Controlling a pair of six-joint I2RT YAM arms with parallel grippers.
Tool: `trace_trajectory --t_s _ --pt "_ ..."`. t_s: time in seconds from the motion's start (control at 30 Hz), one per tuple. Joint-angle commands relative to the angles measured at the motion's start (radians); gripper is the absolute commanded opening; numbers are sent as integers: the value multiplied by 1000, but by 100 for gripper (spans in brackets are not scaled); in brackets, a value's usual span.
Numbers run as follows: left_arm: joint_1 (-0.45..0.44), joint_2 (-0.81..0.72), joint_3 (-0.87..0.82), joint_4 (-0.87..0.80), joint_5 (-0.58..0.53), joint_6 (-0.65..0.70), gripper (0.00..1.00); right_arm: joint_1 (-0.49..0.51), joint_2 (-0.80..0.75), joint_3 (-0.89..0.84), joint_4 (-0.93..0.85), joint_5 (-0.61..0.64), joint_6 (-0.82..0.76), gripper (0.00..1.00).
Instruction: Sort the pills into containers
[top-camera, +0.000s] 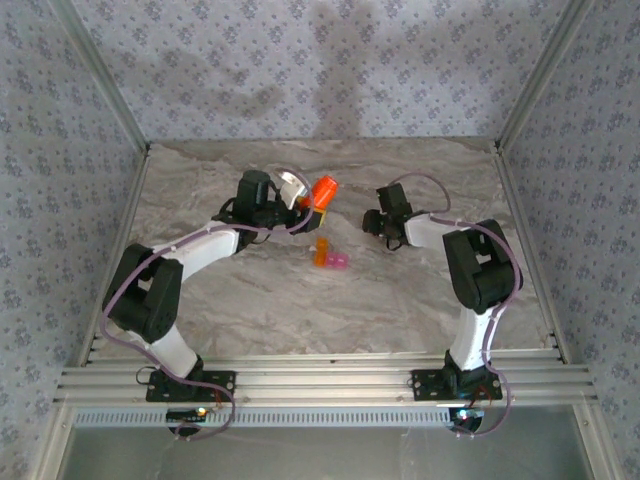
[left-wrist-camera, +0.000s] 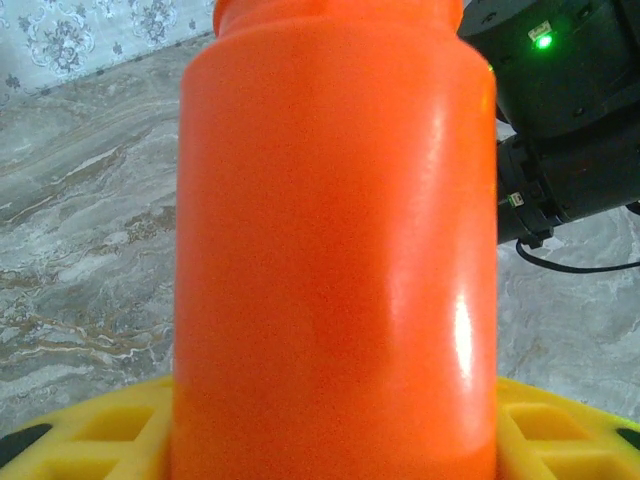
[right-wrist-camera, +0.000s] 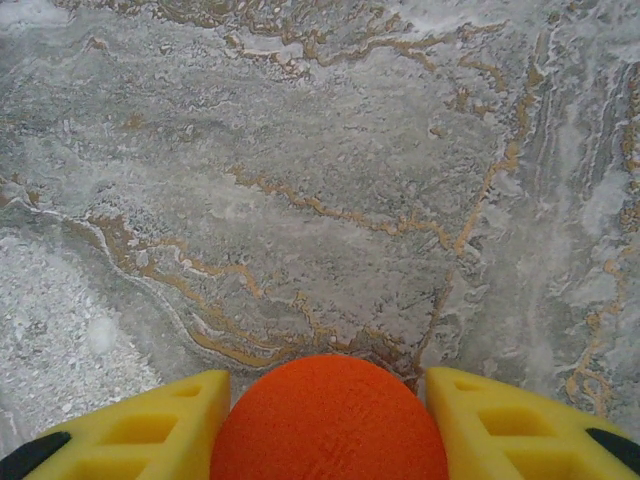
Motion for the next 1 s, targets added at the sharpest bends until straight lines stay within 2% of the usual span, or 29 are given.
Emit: trace_trajectory --t_s 0.0,0.1,0.23,0.53,0.97 --pt "6 -53 -11 40 0 -11 0 12 37 7 -42 47 -5 50" --pt "6 -56 -13 45 -2 -16 0 15 25 3 -45 42 -4 61" --pt "5 -63 -20 56 -9 -26 0 12 -7 4 -49 11 -2 68" --pt "0 -90 -38 64 -40 -49 0 14 -102 10 -76 -86 13 69" --pt "-18 -175 -64 38 -98 -89 0 7 -183 23 -133 -218 -59 70"
